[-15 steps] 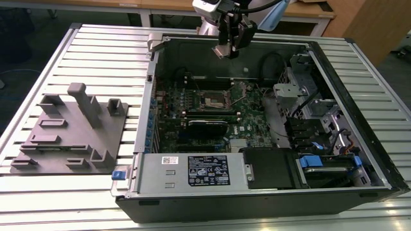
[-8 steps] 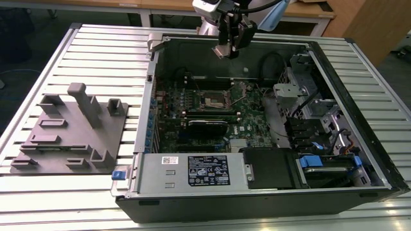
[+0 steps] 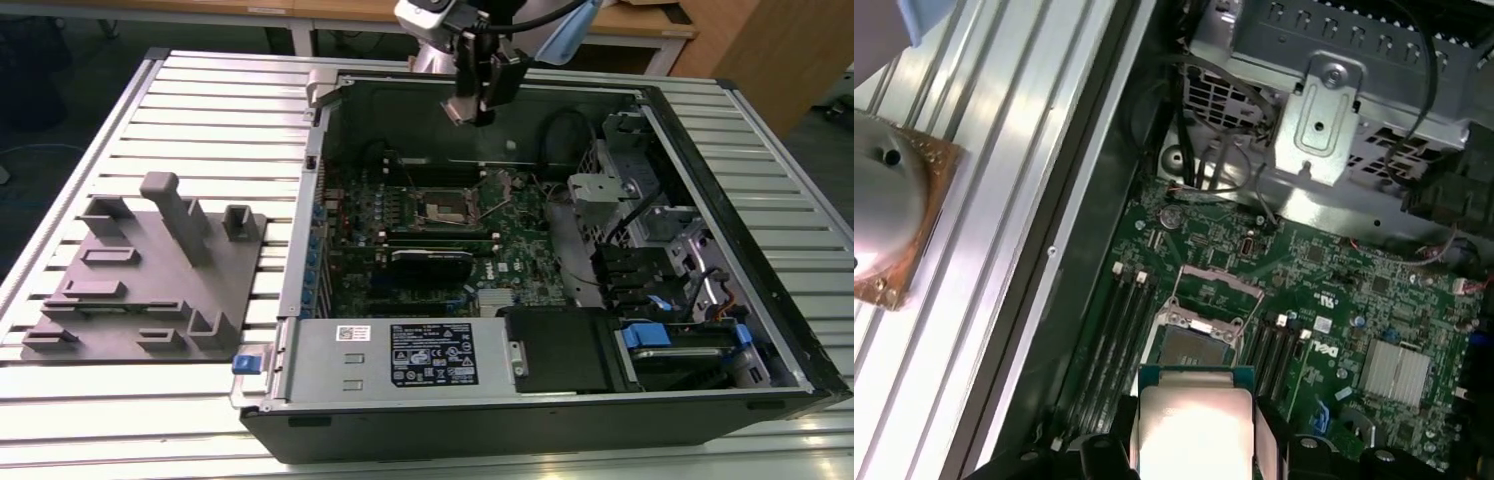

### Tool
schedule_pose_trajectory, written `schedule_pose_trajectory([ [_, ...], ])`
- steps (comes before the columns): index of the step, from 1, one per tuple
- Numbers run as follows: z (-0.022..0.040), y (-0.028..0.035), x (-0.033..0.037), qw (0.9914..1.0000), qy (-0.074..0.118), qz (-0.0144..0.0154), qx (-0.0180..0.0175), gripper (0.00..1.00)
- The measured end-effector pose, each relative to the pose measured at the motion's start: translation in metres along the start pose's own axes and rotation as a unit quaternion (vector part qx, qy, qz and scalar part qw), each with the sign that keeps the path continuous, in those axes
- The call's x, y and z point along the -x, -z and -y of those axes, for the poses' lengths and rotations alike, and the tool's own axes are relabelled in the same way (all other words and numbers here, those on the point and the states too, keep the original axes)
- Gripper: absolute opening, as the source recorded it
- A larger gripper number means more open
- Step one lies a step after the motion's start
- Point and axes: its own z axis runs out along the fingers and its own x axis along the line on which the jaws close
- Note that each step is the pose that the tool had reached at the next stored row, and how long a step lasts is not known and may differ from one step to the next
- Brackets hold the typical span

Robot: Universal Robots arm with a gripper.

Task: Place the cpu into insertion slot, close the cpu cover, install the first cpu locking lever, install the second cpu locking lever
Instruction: 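Place the cpu into insertion slot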

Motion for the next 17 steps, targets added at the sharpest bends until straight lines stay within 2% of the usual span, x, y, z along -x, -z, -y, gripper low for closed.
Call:
schedule_pose_trajectory([
  [3, 0.0003, -0.0031, 0.0001, 0.99965, -0.026, 0.0024, 0.0005, 0.54],
  [5, 0.0005, -0.0057, 0.0001, 0.99899, -0.045, 0.0041, 0.0008, 0.54],
  [8, 0.0008, -0.0094, 0.0002, 0.99747, -0.071, 0.0064, 0.0013, 0.54],
  [14, 0.0014, -0.0157, 0.0003, 0.99325, -0.116, 0.0105, 0.0021, 0.54],
  [17, 0.0015, -0.0163, 0.0003, 0.993, -0.118, 0.0106, 0.0022, 0.54],
])
